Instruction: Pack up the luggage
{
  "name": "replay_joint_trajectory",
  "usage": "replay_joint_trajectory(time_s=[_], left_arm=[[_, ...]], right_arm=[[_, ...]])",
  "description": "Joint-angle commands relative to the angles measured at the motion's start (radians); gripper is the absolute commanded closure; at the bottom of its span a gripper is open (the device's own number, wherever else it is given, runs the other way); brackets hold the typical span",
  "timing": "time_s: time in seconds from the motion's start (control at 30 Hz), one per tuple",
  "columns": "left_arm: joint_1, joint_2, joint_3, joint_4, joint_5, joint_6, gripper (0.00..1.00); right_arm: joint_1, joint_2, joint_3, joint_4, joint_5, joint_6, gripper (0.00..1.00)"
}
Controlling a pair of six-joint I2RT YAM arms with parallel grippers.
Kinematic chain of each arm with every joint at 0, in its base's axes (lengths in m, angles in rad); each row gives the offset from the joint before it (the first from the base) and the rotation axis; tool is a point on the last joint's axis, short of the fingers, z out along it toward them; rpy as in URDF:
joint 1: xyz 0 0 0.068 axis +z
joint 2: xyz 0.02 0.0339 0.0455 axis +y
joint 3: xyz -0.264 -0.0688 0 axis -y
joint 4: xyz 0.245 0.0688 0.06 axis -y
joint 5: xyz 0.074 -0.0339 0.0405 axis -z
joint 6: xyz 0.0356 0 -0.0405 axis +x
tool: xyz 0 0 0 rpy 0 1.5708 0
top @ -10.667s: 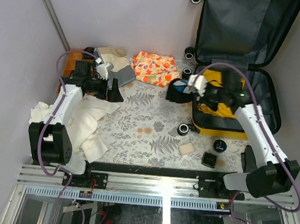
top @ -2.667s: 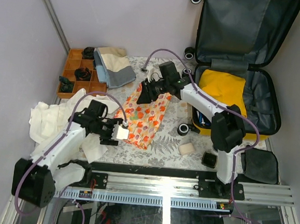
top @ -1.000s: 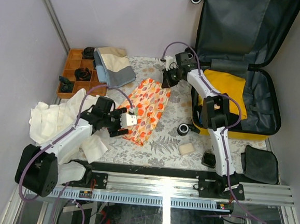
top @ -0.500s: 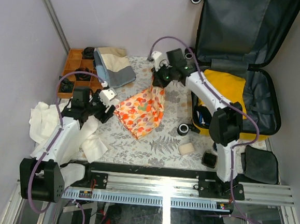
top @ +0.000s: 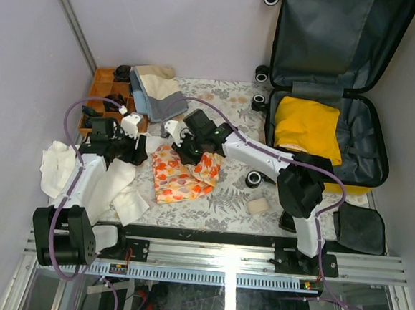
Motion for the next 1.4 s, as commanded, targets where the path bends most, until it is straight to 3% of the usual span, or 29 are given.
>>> replay_joint_trajectory(time_s=[0.0, 0.17, 0.23, 0.4, 0.5, 0.57, 0.7, 1.13, 1.2, 1.37], left_arm=[[0.002, 0.025, 0.050, -0.105, 0.107, -0.142, 0.43], [-0.017, 0.059, 0.072, -0.110, 0.131, -0.212, 0.37], [-0.024, 0.064, 0.072, -0.104, 0.119, -0.224, 0.36], [-0.034, 0.049, 0.042, -0.061, 0.108, -0.316, 0.34], [-0.034, 0.037, 0.034, -0.037, 0.086, -0.376, 0.28], [-0.034, 0.029, 0.025, -0.014, 0.091, -0.431, 0.14], [-0.037, 0.032, 0.004, 0.008, 0.043, -0.559, 0.11], [-0.046, 0.001, -0.070, 0.034, -0.021, -0.659, 0.13], [-0.047, 0.006, -0.089, 0.049, -0.034, -0.689, 0.14], [-0.048, 0.044, -0.112, 0.077, -0.033, -0.731, 0.17]], right_arm=[[-0.009, -0.052, 0.004, 0.065, 0.047, 0.028, 1.00], [-0.042, -0.122, -0.053, 0.015, 0.043, 0.012, 0.99], [-0.091, -0.157, -0.099, -0.026, 0.010, 0.069, 0.92], [-0.257, -0.254, -0.224, -0.056, -0.041, 0.282, 0.29], [-0.353, -0.284, -0.271, -0.046, 0.006, 0.396, 0.18], [-0.368, -0.274, -0.272, -0.049, 0.081, 0.463, 0.01], [-0.369, -0.185, -0.195, -0.147, 0.291, 0.596, 0.01], [-0.369, 0.034, -0.155, -0.135, 0.410, 0.636, 0.03], [-0.369, 0.057, -0.162, -0.130, 0.338, 0.658, 0.12], [-0.370, 0.101, -0.142, -0.095, 0.196, 0.713, 0.52]])
